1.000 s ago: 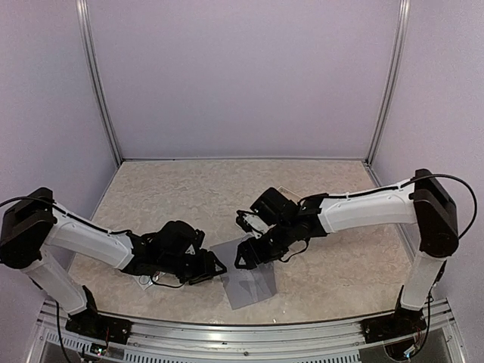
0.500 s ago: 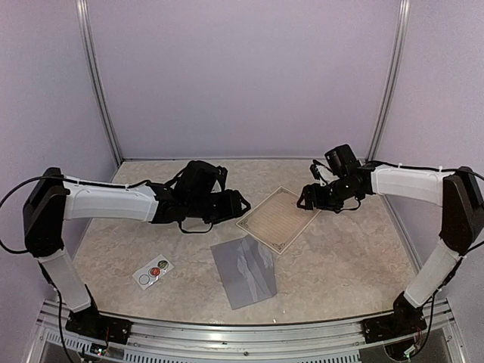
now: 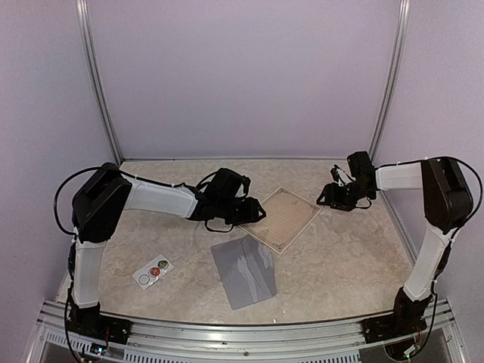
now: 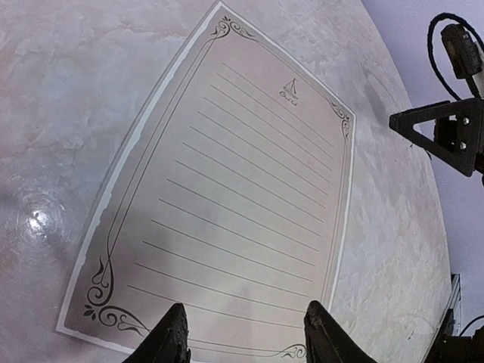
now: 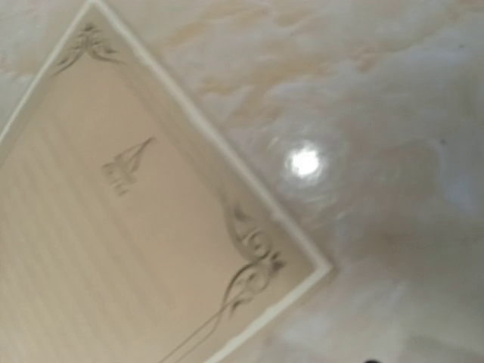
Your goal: Place the letter into the envelope and seal it
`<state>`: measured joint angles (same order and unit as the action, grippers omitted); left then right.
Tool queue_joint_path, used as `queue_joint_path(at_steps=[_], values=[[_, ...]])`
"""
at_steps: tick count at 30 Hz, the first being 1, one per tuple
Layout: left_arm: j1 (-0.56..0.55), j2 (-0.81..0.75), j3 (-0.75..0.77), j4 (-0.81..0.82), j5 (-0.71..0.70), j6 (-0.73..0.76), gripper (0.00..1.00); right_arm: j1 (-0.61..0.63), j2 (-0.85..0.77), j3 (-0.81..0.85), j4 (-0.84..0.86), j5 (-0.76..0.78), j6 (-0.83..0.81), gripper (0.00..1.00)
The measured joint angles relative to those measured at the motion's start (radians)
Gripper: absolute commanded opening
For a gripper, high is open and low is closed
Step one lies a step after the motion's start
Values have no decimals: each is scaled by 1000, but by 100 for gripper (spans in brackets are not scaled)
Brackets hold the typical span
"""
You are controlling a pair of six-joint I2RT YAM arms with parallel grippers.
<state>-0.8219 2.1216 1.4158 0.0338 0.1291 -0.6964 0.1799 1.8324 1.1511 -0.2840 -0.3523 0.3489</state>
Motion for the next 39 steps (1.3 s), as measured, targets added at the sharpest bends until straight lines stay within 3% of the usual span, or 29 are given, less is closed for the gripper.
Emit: queue_joint_path(at_steps=[12,22,30,33,36,39], values=[[12,85,17,23,34,18,45,-37,161,93,32,-114,-19,58],[16,92,7,42,40,23,45,-29,195,95,77,-215,-15,56],[16,94,6,48,41,25,44,3,224,118,117,-266,-2,72],[16,94,6,48,42,25,44,22,233,129,134,-281,11,73],[16,94,6,48,42,25,44,44,239,131,152,-290,25,66],[16,94,6,48,43,25,44,64,247,131,164,-303,51,52]])
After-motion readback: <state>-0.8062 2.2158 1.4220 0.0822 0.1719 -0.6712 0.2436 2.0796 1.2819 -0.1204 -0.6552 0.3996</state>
